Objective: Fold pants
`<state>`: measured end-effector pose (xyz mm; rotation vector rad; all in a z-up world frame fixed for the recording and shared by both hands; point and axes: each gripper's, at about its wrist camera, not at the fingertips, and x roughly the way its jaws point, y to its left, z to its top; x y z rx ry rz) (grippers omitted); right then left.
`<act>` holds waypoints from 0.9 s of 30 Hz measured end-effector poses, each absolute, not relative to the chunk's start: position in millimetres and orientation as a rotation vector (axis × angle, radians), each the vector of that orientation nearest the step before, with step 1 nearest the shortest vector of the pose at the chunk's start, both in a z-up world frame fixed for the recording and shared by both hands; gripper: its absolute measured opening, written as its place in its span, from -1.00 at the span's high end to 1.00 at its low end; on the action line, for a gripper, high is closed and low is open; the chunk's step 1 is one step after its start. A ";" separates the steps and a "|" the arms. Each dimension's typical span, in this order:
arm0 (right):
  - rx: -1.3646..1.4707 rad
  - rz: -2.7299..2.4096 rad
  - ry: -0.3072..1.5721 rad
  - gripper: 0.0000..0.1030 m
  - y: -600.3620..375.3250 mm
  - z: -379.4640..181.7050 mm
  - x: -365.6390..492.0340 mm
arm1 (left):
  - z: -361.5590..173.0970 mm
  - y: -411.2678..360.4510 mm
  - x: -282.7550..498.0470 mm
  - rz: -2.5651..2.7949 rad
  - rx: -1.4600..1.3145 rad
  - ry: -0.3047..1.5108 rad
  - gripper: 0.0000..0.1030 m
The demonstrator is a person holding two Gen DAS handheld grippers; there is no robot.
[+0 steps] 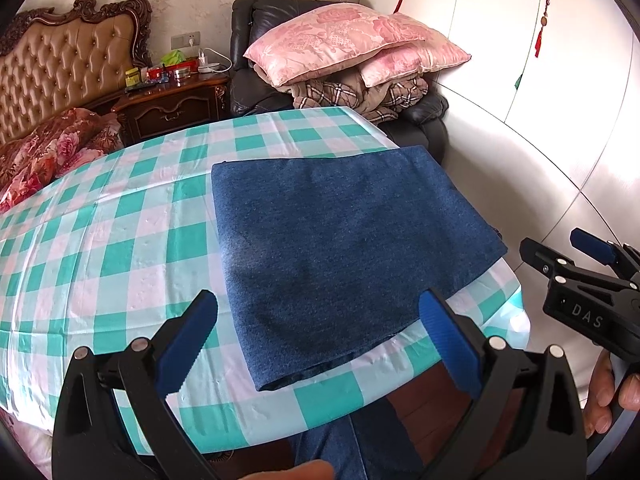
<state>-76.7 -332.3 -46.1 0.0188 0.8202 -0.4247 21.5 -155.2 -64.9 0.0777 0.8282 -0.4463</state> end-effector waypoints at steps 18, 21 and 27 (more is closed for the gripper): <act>0.023 -0.422 0.826 -0.56 -336.1 -49.2 -72.8 | -65.4 -158.9 23.7 -0.449 0.081 0.828 -0.96; 0.023 -0.422 0.826 -0.56 -336.2 -49.1 -72.7 | -65.6 -160.3 24.8 -0.451 0.081 0.830 -0.96; 0.023 -0.420 0.828 -0.56 -335.9 -50.8 -71.2 | -65.5 -160.0 24.7 -0.450 0.081 0.830 -0.96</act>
